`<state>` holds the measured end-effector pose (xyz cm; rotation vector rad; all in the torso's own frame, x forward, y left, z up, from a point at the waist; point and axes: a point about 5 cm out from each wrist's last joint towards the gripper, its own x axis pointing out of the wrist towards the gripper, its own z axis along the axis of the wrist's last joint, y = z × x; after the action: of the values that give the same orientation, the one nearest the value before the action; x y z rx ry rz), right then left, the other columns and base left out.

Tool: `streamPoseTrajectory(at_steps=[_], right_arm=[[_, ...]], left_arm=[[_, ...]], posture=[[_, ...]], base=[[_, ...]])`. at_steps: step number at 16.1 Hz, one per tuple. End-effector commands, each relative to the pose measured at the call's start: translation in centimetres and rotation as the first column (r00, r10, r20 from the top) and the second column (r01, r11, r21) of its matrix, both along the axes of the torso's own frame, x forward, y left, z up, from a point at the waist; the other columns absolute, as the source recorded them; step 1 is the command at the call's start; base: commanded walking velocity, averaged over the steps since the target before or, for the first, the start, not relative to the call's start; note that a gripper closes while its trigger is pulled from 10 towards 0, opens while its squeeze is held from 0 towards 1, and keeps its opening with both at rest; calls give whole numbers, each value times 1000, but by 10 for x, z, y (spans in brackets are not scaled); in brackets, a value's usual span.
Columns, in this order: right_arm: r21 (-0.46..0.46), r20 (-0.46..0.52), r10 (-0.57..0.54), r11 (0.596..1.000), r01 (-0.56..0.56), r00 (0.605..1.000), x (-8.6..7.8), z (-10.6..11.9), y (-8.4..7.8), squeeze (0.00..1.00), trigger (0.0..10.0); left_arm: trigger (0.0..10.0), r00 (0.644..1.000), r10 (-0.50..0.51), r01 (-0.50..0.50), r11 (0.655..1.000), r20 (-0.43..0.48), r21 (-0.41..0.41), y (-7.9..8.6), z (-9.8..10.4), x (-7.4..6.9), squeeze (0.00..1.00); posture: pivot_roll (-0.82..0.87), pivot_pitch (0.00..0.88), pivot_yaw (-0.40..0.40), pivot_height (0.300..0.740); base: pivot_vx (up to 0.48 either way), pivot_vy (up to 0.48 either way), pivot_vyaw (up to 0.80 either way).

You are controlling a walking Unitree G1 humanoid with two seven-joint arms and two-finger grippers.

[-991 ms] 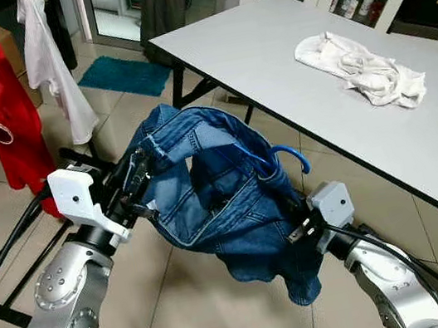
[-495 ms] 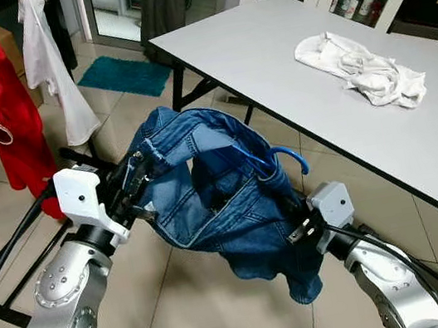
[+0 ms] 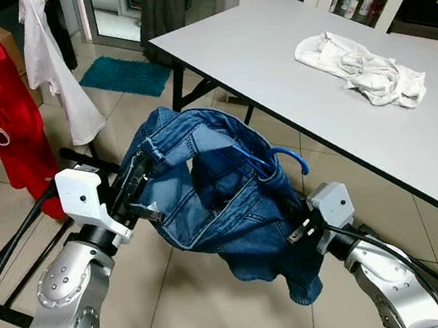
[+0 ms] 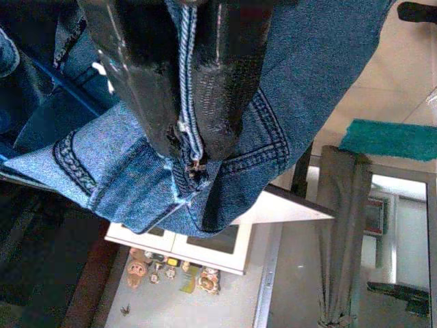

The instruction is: Hang hanger

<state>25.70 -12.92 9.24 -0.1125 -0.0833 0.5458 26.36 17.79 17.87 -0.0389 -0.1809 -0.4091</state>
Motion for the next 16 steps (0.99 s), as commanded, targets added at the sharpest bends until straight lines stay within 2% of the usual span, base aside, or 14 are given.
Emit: streamPoseTrajectory(at_steps=[1,7,8,9,10,16], right_arm=[[6,34,-29,1000,29,999,1,5,-7,0,0],[9,33,-23,1000,23,999,1,4,-5,0,0],[10,33,-23,1000,23,999,1,4,-5,0,0],[10,33,-23,1000,22,999,1,4,-5,0,0],[10,34,-22,1000,22,999,1,4,-4,0,0],[8,33,-22,1000,22,999,1,4,-5,0,0]], left_arm=[[0,1000,-20,20,1000,16,-10,-4,3,-1,0],[0,1000,-13,13,1000,25,-6,-3,5,-2,0],[3412,1000,-13,14,1000,17,-10,-3,4,-1,0],[10000,1000,-20,20,1000,13,-13,-4,4,-1,263],[10000,1000,-26,26,999,10,-21,-4,4,-2,1000],[10000,999,-38,39,999,15,-21,-5,4,-2,1000]], posture=[[122,111,-152,740],[130,108,-150,740],[130,107,-150,740],[130,105,-149,740],[130,106,-148,740],[128,105,-149,740]], base=[[0,0,0],[0,0,0],[0,0,0],[0,0,0],[0,0,0],[0,0,0]])
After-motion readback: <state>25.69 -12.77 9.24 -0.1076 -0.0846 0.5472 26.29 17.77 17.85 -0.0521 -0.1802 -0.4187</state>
